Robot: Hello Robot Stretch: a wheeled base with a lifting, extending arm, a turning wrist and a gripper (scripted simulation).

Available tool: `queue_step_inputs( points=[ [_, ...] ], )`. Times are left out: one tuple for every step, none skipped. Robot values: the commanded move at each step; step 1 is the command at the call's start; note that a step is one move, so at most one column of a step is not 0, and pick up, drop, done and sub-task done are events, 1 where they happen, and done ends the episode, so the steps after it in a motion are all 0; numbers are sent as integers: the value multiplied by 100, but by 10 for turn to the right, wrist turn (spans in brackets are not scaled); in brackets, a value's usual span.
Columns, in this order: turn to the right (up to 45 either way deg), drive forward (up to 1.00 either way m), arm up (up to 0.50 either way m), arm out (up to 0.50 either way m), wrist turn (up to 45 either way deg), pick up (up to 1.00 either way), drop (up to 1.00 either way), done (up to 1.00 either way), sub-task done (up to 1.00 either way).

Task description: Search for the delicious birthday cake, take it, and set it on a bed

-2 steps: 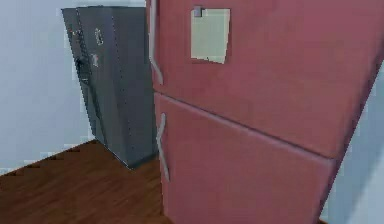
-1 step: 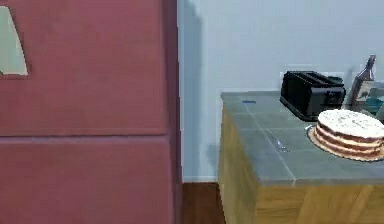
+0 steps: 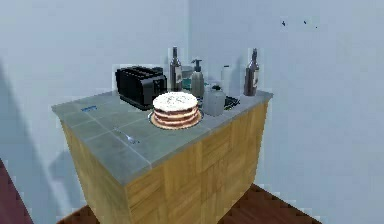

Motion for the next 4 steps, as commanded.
queue_step_inputs(
  points=[
    [30, 0, 0, 0, 0, 0, 0, 0, 0],
    [0, 35, 0, 0, 0, 0, 0, 0, 0],
    [-450, 0, 0, 0, 0, 0, 0, 0, 0],
    [-450, 0, 0, 0, 0, 0, 0, 0, 0]
  ],
)
